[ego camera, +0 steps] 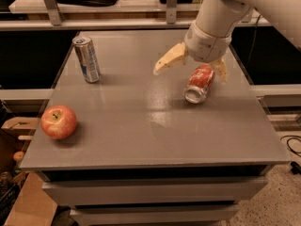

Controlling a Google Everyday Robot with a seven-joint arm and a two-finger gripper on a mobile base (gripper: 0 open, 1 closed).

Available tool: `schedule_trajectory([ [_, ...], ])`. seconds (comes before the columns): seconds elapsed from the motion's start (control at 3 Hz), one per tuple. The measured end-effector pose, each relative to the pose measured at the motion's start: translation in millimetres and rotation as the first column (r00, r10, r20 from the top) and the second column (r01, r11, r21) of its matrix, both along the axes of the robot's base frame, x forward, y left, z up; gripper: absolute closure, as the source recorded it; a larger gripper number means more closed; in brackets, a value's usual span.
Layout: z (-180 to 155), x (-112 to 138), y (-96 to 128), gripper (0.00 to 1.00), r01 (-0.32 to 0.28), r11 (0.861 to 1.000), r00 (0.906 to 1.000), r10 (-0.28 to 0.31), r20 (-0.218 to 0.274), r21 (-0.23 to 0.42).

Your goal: Move coke can near apple

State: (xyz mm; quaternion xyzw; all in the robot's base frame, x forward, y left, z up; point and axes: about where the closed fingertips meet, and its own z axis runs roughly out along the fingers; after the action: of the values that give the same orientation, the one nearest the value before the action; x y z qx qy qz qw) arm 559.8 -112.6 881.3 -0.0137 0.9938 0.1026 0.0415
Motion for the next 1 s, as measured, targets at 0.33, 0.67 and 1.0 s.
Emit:
schedule_trajectory([
  [0.33, -10, 2, -2, 0.00, 0.061, 0.998, 0.9978, -0.061, -0.024, -0.006],
  [0.67, -22, 5, -8, 0.00, 0.097, 0.995, 0.9942, -0.098, -0.044, -0.012],
  [1.0, -33, 9, -15, 0.00, 0.108, 0.994, 0.9925, -0.109, -0.056, -0.016],
])
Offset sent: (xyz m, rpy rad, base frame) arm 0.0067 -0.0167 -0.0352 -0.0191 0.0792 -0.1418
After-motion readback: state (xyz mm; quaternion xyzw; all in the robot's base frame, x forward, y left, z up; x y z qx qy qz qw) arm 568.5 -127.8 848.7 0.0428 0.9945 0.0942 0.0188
